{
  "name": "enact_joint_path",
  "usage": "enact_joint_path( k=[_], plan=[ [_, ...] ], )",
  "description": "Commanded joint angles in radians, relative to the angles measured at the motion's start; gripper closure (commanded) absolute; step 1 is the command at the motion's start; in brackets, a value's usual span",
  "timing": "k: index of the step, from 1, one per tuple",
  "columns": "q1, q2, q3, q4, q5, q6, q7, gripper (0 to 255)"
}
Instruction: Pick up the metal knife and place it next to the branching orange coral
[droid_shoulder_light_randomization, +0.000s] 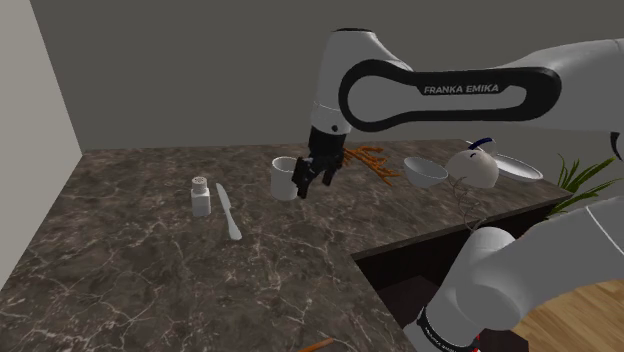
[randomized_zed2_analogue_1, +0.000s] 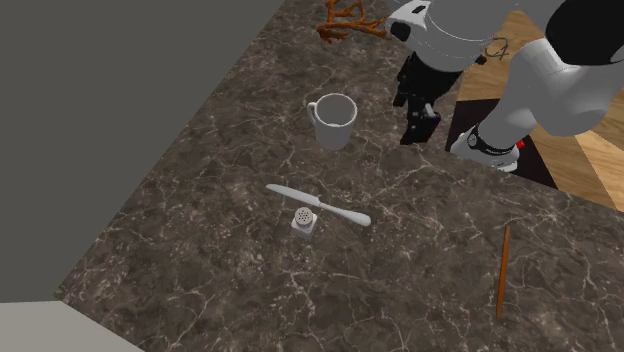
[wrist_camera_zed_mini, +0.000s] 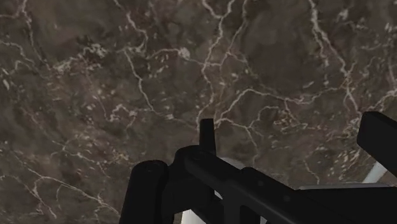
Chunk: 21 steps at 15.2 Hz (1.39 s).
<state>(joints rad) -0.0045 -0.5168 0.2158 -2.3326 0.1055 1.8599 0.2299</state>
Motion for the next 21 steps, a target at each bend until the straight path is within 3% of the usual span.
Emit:
enact_joint_path(
  k=[1,7,14,21],
  plan=[
    [-0.004,0.062,0.033,0.032,0.019,0.034,0.079,0],
    [-0.019,0.274,0.116,0.172,0.030,0.123,0.302,0],
    [-0.016,0.545,0.170,0.395,-0.024,0.189,0.562,0],
    [-0.007,0.594,0.173,0.366,-0.040,0.267,0.586,0]
  ],
)
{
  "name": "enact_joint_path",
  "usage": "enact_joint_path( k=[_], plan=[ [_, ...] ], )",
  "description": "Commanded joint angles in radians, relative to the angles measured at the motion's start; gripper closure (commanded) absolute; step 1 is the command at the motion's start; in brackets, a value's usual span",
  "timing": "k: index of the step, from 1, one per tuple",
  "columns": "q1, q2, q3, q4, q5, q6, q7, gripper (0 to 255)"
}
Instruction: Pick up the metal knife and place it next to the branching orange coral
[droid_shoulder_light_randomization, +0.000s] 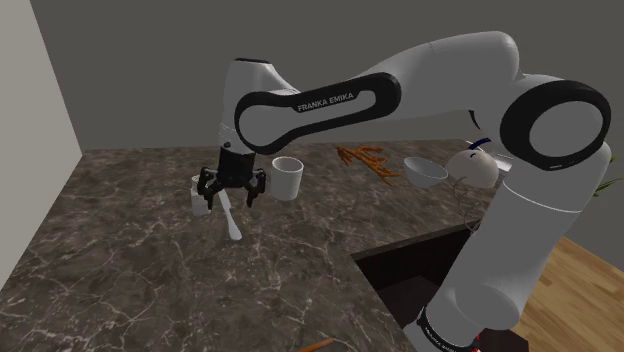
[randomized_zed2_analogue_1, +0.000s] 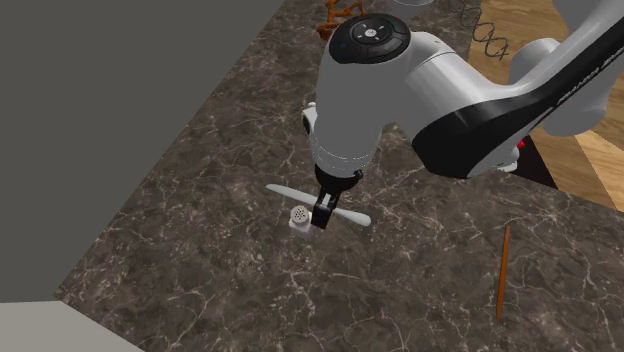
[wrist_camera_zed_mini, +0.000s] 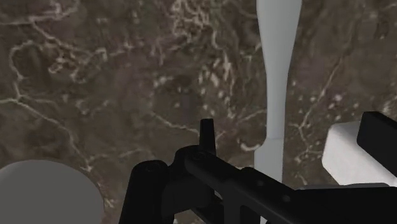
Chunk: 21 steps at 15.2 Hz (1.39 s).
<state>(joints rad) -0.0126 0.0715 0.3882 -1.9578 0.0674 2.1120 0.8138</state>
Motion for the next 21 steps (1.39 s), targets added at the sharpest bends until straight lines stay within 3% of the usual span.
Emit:
enact_joint_path(
  k=[1,9,10,21],
  plan=[
    [0.002,0.012,0.001,-0.015,-0.005,0.027,0.004,0],
    [0.003,0.016,0.001,-0.019,-0.006,0.034,0.005,0],
    [0.003,0.016,0.001,-0.019,-0.006,0.034,0.005,255],
    [0.002,0.006,0.001,-0.002,-0.003,0.009,0.004,255]
  ],
)
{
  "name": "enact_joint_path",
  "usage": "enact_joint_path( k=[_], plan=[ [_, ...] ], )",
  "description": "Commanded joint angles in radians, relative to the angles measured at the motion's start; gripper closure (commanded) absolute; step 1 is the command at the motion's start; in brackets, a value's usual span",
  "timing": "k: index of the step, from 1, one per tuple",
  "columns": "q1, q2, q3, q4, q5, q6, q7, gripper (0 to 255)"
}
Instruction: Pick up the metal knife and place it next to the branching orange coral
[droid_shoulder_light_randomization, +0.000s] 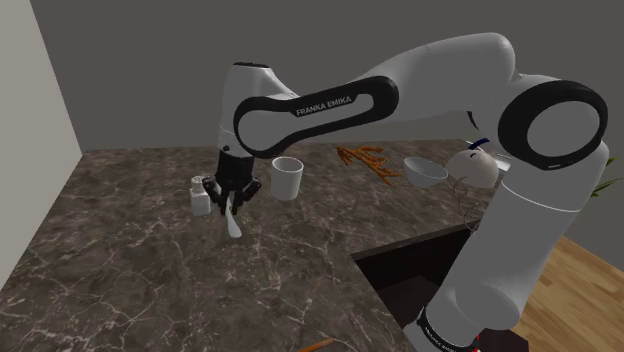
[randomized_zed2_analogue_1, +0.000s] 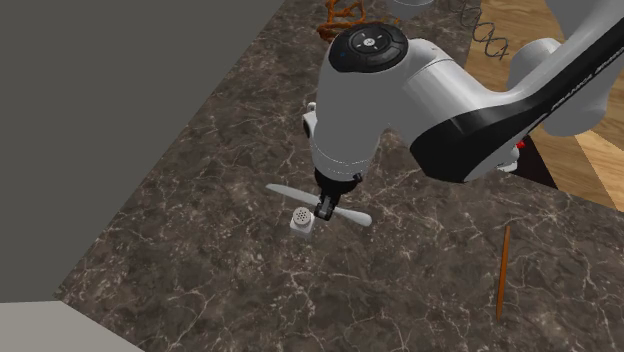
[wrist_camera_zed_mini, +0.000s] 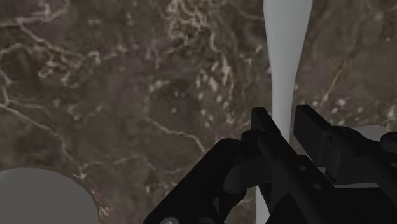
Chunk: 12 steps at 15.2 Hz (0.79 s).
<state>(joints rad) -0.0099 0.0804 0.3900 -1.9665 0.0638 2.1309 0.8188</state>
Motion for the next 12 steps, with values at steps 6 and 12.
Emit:
enact_joint_path(
  k=[6,12],
  plan=[
    [-0.003,-0.024,-0.001,0.064,0.008,-0.088,-0.001,255],
    [-0.005,-0.038,-0.002,0.129,0.011,-0.166,0.001,255]
  ],
)
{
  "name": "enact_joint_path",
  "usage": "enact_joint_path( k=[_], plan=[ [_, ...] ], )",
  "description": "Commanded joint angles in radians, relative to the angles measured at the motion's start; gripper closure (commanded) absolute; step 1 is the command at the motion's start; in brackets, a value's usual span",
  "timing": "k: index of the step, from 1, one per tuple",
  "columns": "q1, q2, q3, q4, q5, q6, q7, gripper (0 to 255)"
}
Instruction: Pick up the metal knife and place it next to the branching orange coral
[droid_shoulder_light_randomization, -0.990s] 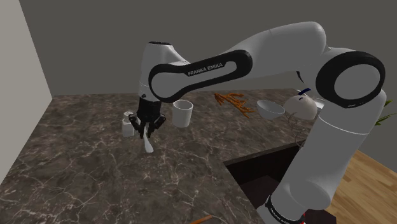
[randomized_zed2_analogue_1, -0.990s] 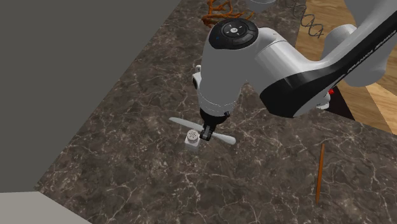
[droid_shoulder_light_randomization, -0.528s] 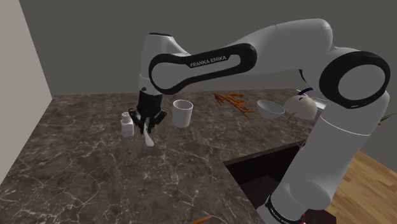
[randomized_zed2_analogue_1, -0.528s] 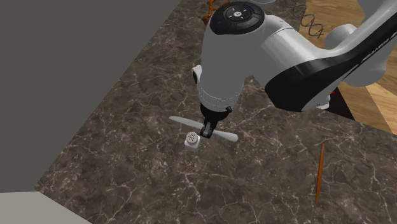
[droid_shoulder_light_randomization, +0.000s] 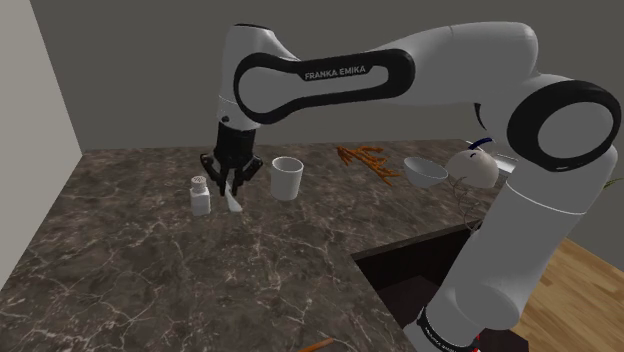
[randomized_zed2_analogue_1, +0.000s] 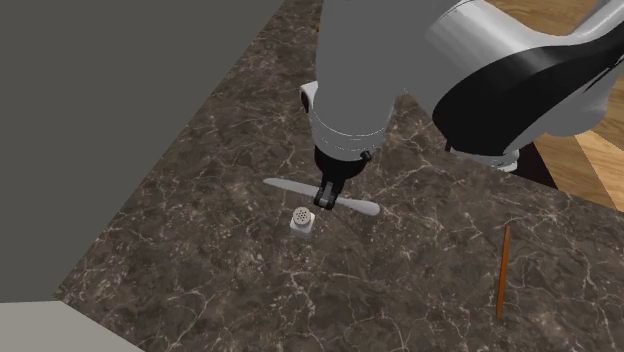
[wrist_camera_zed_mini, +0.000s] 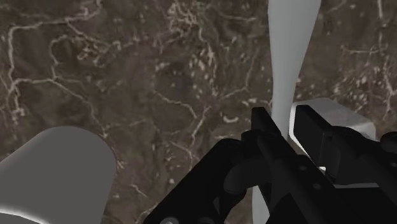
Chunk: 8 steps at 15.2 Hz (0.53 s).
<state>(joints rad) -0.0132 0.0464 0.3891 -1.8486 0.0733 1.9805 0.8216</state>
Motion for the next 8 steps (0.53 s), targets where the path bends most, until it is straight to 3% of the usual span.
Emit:
enact_joint_path(
  k=[1,8],
  plan=[
    [-0.001,-0.006,-0.001,0.022,0.002,-0.028,-0.001,255],
    [-0.002,-0.010,-0.001,0.111,0.001,-0.121,0.005,255]
  ],
)
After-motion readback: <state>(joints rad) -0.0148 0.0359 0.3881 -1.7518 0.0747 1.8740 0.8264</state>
